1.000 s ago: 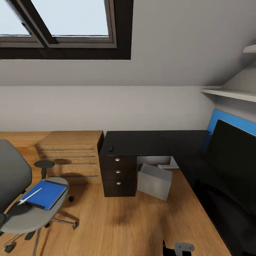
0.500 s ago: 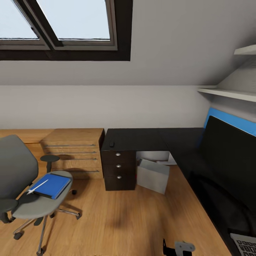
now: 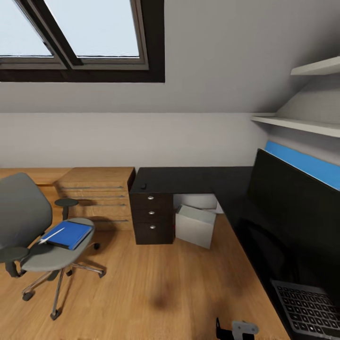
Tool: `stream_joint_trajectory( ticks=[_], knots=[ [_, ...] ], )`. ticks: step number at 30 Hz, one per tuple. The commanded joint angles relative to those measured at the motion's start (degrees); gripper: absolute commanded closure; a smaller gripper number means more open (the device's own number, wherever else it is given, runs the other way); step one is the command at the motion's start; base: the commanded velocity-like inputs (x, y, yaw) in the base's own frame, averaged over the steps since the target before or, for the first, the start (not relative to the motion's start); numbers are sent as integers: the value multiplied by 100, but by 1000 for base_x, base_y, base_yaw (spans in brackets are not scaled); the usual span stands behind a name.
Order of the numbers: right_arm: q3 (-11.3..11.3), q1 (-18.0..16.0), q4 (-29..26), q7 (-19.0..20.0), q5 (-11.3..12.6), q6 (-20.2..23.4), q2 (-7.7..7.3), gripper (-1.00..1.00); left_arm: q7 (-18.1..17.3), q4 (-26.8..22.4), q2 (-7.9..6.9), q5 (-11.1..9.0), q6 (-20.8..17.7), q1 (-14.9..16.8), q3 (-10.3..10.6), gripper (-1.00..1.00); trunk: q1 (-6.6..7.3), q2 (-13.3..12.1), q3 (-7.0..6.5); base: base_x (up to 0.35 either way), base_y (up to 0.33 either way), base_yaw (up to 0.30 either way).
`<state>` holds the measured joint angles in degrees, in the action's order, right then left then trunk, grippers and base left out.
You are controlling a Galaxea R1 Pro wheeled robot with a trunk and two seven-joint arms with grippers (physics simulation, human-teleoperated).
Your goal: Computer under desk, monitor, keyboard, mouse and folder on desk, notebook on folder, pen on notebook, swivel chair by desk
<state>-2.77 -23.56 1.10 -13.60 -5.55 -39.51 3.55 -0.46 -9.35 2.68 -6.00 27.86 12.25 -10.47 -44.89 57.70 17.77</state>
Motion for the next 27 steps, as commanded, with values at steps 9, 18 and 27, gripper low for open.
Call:
stream_joint_trajectory(
  ticks=[9,18,27],
  knots=[
    [-31,-5,12,-38,-52,-13,5,-100,2,3,-5,-59,17,2,19,-100,3,5,7,-288,-183,0],
    [-30,-6,13,-38,-51,3,17,-100,5,3,-13,-59,17,1,19,-100,3,5,7,-287,-185,0],
    [-31,-3,13,-38,-51,4,18,-100,11,4,-20,-61,17,2,18,-100,3,5,7,-260,-226,0]
  ],
)
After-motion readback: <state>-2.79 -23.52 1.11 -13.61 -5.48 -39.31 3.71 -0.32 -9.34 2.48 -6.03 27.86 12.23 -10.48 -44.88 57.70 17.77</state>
